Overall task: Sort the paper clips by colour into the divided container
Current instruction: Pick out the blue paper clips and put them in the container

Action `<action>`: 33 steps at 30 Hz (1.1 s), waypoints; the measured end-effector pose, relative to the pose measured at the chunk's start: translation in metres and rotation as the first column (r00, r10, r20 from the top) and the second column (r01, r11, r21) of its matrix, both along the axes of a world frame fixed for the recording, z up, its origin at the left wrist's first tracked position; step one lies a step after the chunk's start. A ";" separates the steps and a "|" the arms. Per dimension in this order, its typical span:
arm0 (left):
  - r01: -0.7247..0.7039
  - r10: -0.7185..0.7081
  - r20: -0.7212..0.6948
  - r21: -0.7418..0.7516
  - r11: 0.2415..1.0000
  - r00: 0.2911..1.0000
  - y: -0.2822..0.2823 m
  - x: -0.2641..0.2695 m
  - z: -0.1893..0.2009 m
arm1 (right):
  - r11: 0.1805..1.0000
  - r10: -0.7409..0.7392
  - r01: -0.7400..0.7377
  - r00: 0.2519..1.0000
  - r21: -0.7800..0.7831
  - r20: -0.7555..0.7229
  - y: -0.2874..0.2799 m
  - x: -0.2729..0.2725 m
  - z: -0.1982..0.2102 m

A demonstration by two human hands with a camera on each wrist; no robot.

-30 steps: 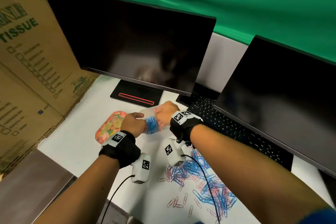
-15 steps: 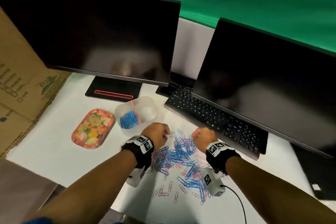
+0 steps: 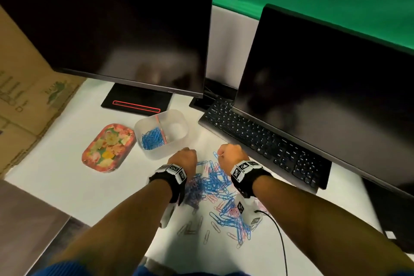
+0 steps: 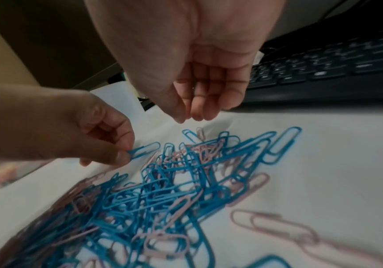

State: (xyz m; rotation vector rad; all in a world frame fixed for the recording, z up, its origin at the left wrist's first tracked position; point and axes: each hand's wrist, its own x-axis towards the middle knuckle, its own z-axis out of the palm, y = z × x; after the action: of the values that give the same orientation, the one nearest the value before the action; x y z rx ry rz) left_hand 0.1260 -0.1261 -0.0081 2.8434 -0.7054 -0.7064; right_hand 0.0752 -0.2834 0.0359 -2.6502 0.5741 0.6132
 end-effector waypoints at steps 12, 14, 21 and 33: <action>-0.593 0.243 -0.575 -0.560 0.579 0.781 0.039 -0.011 0.014 | 0.942 0.237 -0.264 0.960 -0.207 -0.146 0.015 0.026 -0.011; -0.732 0.238 -0.724 -0.505 0.458 0.647 0.038 -0.012 0.019 | 0.939 0.281 -0.297 0.953 -0.175 -0.110 0.015 0.024 -0.012; -0.933 0.176 -0.921 -0.320 0.164 0.347 0.037 -0.015 0.035 | 0.961 0.265 -0.270 0.961 -0.056 -0.081 0.018 0.021 -0.015; -0.058 0.037 -0.140 -0.150 0.987 0.989 0.023 -0.030 0.015 | 0.994 -0.015 0.003 0.994 0.112 0.106 0.003 0.000 -0.004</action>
State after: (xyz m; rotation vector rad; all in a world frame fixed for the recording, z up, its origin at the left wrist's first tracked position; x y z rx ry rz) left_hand 0.0957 -0.1036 0.0072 2.6345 -0.6394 -0.7943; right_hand 0.0747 -0.2803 0.0315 -2.5557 0.5052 0.4836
